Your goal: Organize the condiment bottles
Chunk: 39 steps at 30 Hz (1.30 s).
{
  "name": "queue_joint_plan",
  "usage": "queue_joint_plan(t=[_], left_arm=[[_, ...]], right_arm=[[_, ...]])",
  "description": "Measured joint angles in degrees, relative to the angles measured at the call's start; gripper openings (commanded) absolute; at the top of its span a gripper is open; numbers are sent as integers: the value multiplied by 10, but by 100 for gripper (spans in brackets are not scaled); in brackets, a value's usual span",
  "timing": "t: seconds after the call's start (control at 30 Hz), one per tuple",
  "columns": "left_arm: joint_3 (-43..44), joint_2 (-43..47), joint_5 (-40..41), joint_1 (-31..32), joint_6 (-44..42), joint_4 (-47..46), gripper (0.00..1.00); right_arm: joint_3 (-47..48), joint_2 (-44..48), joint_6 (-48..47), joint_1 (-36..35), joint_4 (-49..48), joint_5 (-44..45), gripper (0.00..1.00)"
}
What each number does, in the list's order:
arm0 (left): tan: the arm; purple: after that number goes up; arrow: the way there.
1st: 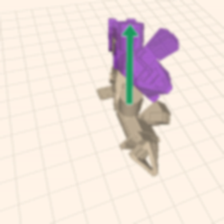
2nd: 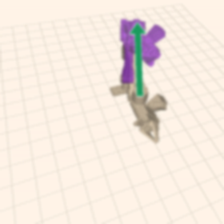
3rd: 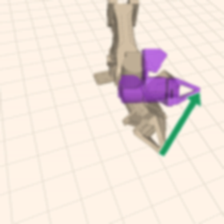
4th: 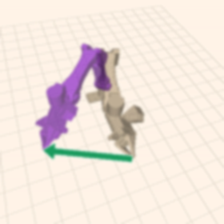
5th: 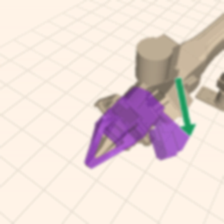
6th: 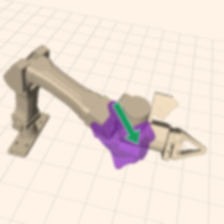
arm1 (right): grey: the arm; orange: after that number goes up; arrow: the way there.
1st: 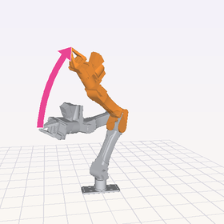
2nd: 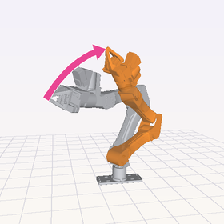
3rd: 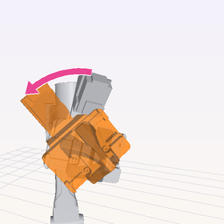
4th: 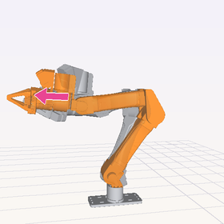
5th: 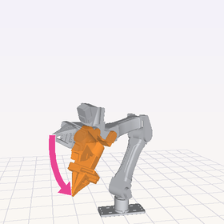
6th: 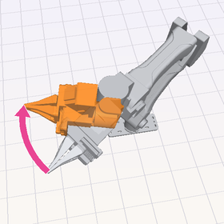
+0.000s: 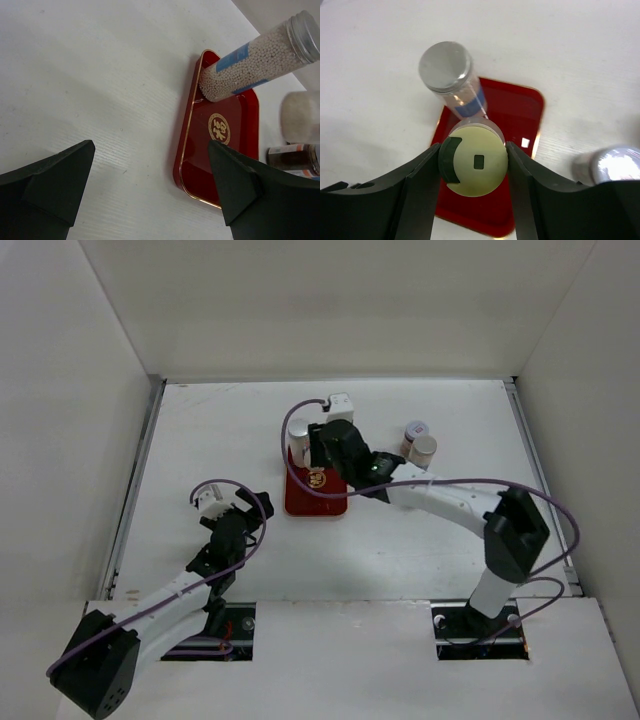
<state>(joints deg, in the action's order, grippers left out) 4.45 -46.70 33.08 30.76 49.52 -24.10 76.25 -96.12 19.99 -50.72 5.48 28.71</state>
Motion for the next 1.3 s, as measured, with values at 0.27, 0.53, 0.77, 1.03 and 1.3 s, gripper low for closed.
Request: queue_joint_plan(t=[0.27,0.53,0.77,1.03,1.3], left_arm=[[0,0,-2,0,1,-2,100],[0,-7,-3,1,2,-12,100],[0,-12,-4,1,2,-20,100],[0,-12,-4,1,2,-24,100],[0,-13,-4,1,2,-25,100]], right_arm=[[82,-143,-26,-18,-2,-26,45],[89,-162,-33,-18,0,-30,47],[107,-188,-33,-18,-9,-30,58],[107,-198,-33,-19,-15,-22,82],[21,-79,-32,-37,-17,-12,87]])
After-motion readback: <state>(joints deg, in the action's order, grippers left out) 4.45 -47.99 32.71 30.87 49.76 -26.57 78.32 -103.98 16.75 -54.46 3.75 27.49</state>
